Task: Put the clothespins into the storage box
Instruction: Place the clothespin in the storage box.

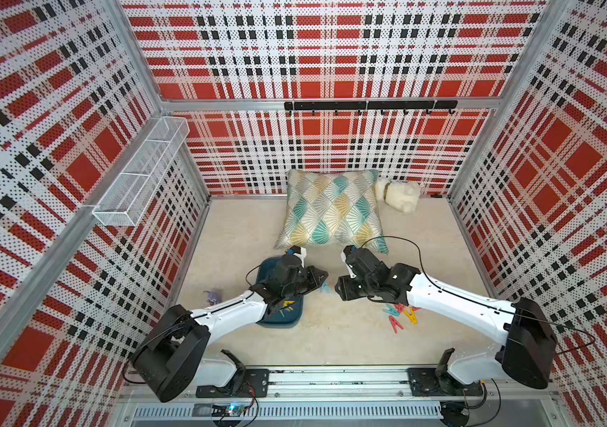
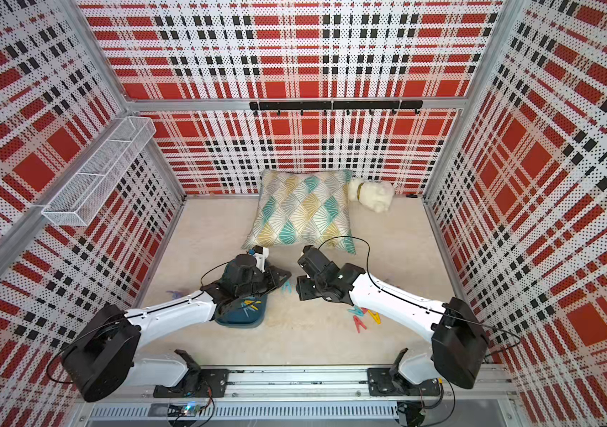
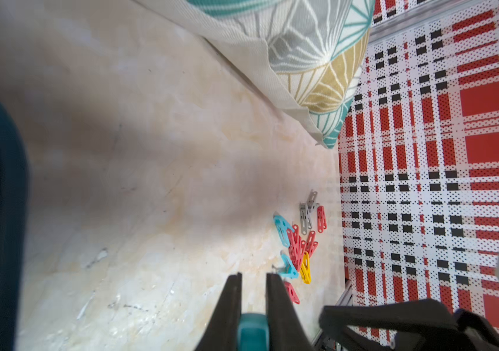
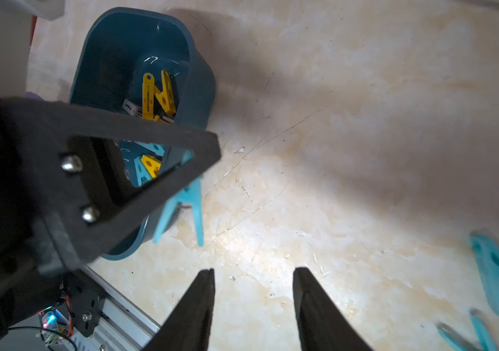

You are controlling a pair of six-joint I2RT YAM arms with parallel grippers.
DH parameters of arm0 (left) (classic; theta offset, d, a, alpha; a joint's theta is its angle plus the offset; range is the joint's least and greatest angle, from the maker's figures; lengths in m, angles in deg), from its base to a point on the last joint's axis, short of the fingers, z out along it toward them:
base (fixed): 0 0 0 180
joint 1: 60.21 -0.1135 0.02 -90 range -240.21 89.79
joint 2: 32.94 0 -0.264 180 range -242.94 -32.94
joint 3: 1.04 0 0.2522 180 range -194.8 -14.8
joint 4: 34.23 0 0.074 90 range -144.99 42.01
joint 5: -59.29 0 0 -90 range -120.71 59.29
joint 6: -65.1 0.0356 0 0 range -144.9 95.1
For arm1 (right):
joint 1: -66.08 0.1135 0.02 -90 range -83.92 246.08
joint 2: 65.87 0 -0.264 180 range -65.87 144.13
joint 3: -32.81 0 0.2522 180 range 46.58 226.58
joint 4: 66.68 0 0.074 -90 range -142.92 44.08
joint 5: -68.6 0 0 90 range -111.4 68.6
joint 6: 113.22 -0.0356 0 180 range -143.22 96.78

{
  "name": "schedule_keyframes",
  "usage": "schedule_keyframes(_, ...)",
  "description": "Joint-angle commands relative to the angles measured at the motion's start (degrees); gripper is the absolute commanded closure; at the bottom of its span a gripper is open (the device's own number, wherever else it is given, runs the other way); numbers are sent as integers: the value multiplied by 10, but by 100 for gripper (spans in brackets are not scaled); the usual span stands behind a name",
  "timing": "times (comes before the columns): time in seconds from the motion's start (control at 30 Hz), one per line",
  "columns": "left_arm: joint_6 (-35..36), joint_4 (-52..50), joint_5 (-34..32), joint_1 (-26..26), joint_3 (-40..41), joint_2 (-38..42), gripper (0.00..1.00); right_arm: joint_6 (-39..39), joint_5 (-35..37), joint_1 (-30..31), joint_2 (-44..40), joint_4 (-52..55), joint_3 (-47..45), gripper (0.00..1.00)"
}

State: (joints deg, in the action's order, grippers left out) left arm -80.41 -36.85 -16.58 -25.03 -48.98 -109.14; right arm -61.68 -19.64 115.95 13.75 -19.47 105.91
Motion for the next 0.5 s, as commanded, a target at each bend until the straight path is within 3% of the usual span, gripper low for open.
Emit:
schedule_keyframes(0.0, 41, -57, -26, -26, 1, 34, 98, -8, 51, -26, -25, 34, -20, 49)
schedule_keyframes(0.23, 110, -160, -98, -81, -3, 77, 97, -42, 83, -108, -58, 55, -80, 52)
schedule_keyframes(0.47, 164, -214, -175, -102, -13, 72, 93, -52, 76, -179, -84, 55, -142, 58)
